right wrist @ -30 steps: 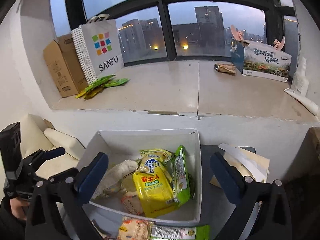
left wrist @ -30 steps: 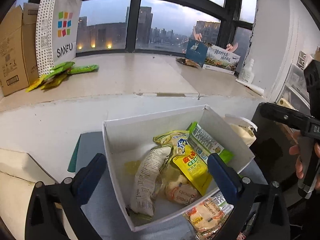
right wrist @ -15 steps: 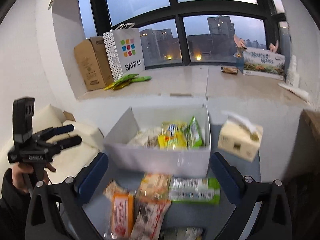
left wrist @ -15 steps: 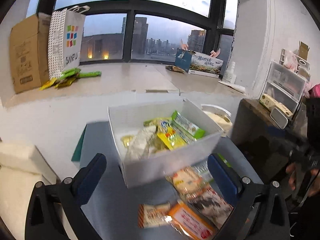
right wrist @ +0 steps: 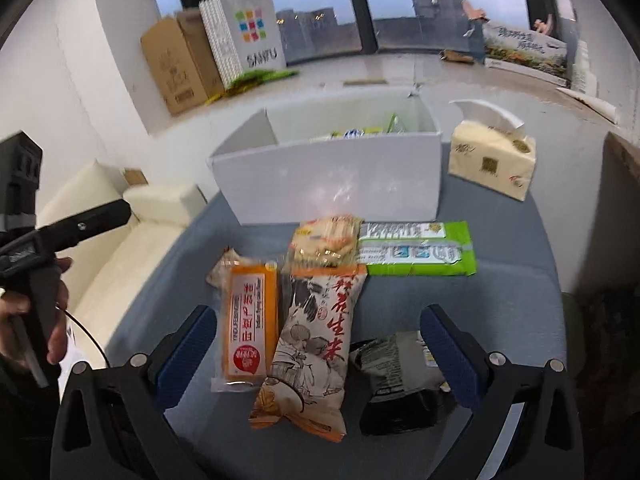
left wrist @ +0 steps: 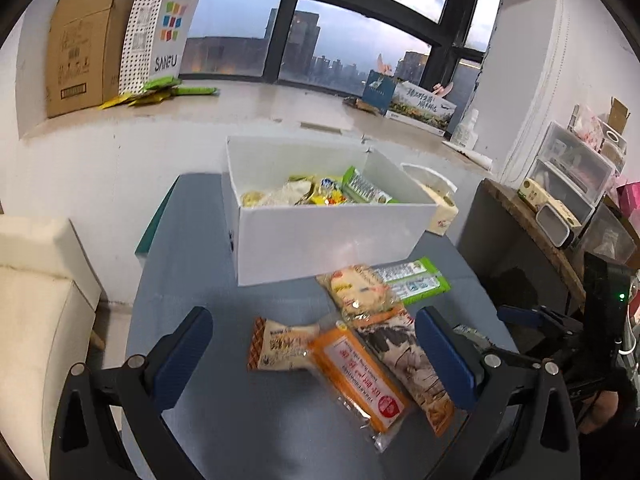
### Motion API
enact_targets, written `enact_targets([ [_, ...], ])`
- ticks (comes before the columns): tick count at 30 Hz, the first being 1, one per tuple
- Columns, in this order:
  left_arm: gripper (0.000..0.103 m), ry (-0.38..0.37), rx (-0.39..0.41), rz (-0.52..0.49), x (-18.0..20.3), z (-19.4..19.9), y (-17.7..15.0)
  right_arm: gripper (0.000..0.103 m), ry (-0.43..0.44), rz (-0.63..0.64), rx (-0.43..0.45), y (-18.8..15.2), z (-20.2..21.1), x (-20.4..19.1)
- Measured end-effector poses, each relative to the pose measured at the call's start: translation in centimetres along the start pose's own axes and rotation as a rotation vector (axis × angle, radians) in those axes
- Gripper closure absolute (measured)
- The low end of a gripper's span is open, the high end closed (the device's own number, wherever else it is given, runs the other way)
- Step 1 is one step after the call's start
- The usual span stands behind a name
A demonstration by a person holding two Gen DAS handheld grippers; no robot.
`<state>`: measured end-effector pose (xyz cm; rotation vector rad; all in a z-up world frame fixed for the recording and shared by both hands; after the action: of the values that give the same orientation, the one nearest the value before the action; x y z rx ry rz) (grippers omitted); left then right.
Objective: Organize snacks
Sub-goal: 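Grasp the white bag with red-and-black print with the right gripper, then grasp the orange flying-cake packet with the left gripper while the right holds the white bag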
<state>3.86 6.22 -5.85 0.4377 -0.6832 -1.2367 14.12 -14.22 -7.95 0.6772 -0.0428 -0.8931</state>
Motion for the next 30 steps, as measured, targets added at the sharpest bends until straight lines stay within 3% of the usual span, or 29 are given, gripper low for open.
enact_targets([
  [10,0.0,0.013,-0.029,0.006,-0.1,-0.2,-1.4,0.0,-0.034,0.083,-0.173,0.1,-6.6,-1.9],
  [16,0.0,0.016,-0.053,0.021,-0.6,-0.8,-2.3,0.001,-0.033,0.071,-0.294,-0.8,-10.5,-1.4],
  [18,0.0,0.018,-0.066,0.027,-0.7,-1.1,-2.6,0.025,-0.038,0.099,-0.305,-1.2,-10.7,-1.5],
  [19,0.0,0.021,-0.071,0.028,-0.7,-1.2,-2.7,0.058,-0.054,0.13,-0.311,-1.2,-10.7,-1.7],
  [20,0.0,0.021,-0.078,0.031,-0.8,-1.4,-2.9,0.063,-0.069,0.14,-0.295,-1.2,-10.3,-1.7],
  [22,0.0,0.014,-0.092,0.033,-0.7,-1.7,-3.2,0.065,0.005,0.104,-0.298,-1.2,-9.9,-1.3],
  [30,0.0,0.004,-0.16,-0.001,1.1,-3.6,-4.0,0.065,0.061,0.049,-0.179,-0.9,-4.6,0.1],
])
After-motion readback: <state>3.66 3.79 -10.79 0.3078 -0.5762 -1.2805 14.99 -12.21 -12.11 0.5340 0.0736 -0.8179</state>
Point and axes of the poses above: each gripper's, at about its wrist camera, not at the fingertips, and z roughly against the way its jaws point, x to its right, y to its top, the point moved 2 cm from there along -z, roughly the way its jaws point, and after that the axes turned 6 degrees about -x, right-handed, at the moved point
